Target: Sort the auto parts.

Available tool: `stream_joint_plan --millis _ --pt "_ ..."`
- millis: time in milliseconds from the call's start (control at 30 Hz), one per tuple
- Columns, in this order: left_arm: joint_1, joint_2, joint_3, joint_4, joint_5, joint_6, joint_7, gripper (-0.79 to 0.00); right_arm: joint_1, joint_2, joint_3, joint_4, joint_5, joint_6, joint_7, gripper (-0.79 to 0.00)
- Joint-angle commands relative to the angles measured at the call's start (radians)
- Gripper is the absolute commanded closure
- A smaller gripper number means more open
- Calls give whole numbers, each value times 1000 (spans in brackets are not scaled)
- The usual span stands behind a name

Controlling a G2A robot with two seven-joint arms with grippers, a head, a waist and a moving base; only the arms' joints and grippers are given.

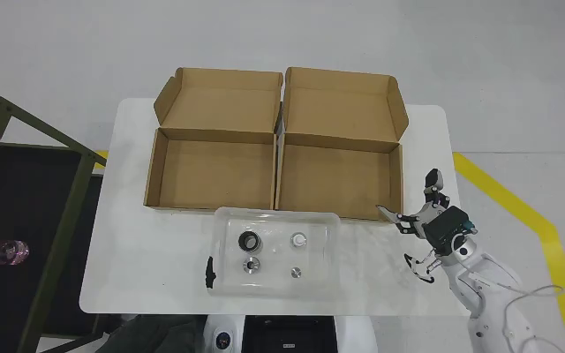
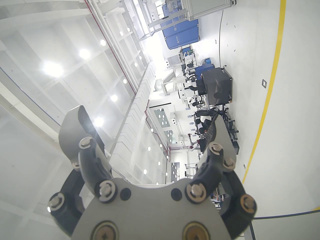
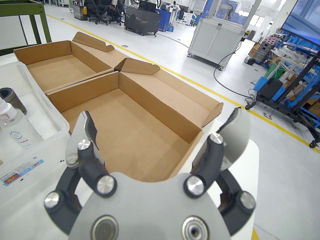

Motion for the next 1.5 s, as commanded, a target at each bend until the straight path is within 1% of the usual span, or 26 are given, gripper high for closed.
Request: stream_joint_plan --millis 0,367,433,600,733,900,1133,1300,1467 --pt "0 0 0 0 0 0 0 -785 0 0 0 0 0 0 0 -785" --pt "0 0 0 0 0 0 0 -785 0 0 -4 1 5 -5 12 -785" --pt "0 0 0 0 0 0 0 -785 5 2 -13 -8 30 -41 57 -785" --pt "0 0 0 0 0 0 0 -785 51 10 -44 -34 114 -182 174 -785" --pt "0 0 0 0 0 0 0 -785 95 15 -93 -65 175 -280 282 -785" --pt "0 0 0 0 0 0 0 -785 152 18 -183 -96 216 -343 401 -785" --pt "0 0 0 0 0 0 0 -785 213 19 -320 -122 196 -383 505 -785" --pt "0 0 0 0 0 0 0 -785 240 23 -375 -132 166 -416 550 -785" --pt "0 0 0 0 0 0 0 -785 251 30 -433 -146 120 -416 584 -785"
